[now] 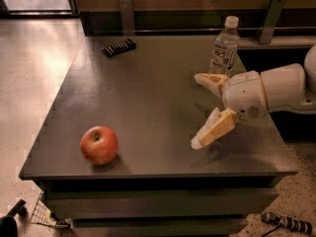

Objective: Move apple near rxbar chocolate

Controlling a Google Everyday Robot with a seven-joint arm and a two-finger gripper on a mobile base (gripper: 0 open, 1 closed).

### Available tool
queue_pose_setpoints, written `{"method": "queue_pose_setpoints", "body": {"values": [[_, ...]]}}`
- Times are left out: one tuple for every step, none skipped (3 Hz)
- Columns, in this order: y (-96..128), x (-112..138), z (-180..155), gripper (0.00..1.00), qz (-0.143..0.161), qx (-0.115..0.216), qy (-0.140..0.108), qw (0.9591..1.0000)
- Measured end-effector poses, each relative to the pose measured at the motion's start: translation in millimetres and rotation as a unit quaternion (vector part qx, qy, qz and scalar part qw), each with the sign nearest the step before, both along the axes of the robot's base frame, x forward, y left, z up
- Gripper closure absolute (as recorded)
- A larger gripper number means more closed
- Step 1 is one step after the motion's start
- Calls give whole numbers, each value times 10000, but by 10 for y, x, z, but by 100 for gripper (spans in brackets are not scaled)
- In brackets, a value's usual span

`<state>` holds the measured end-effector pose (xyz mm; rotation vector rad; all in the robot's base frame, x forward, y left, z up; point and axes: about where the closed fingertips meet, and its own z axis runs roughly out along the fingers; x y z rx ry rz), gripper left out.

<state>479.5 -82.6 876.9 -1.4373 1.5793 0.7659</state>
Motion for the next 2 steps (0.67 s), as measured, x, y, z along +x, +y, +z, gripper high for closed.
{"method": "queue_pose_setpoints", "body": {"values": [[522, -71, 53, 0, 167, 968, -127, 9951], [555, -82, 48, 0, 218, 977, -117, 9949]]}}
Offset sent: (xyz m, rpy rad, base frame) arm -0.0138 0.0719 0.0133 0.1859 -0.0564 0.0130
